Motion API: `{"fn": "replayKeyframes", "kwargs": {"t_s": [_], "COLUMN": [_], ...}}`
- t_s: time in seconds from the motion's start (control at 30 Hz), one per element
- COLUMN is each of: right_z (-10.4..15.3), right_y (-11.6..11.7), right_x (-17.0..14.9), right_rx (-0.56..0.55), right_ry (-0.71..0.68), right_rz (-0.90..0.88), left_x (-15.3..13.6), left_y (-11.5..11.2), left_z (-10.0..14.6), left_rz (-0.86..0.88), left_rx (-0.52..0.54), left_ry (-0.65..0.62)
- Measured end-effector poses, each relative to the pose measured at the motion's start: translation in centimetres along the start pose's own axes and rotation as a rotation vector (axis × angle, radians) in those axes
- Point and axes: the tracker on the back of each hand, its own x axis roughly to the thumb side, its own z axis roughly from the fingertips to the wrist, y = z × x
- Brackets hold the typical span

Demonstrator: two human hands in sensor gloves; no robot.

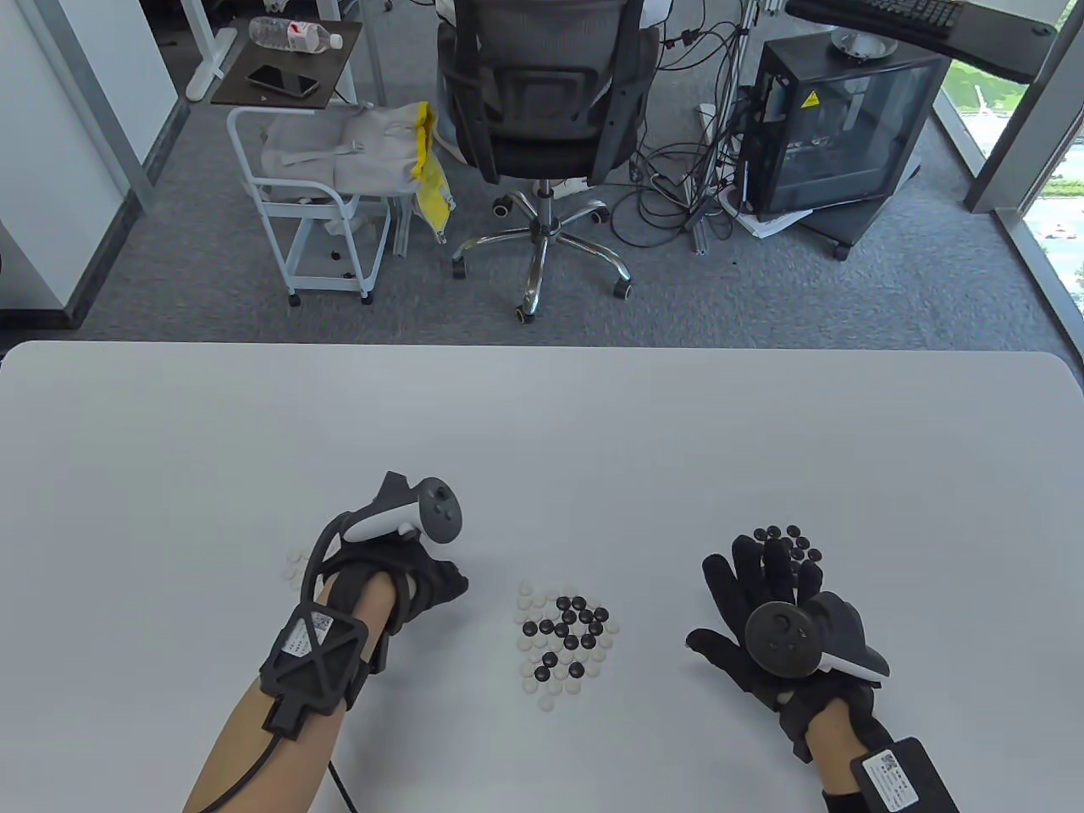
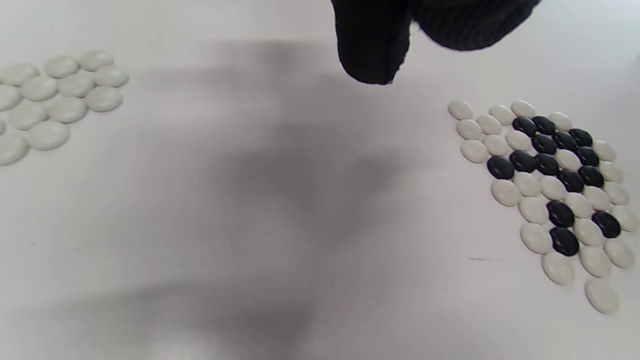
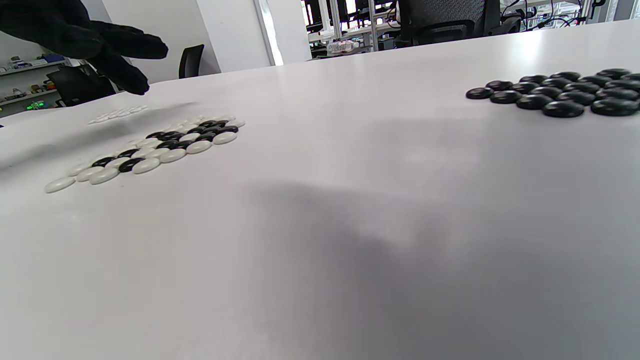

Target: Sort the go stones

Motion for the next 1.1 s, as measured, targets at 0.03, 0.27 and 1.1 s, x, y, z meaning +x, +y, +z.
{"fn": "replayKeyframes", "kwargs": {"t_s": [0.03, 0.27, 1.1], "right_z": [0.0, 0.1, 0.1], "right_y": [0.0, -0.1, 0.0], "right_x": [0.0, 0.2, 0.1], "right_rx": [-0.005, -0.026, 0.006], "right_ry": [0.0, 0.002, 0.011], "right_rz": [0.002, 0.015, 0.003], "left_x": [0.8, 4.1, -4.3], "left_y": [-0.1, -0.5, -1.2], "left_z": [-0.3, -2.3, -1.7], "left_rz": [-0.006, -0.031, 0.041], "left_rx": [-0.013, -0.016, -0.069], "left_ry": [-0.019, -0.088, 0.195]}}
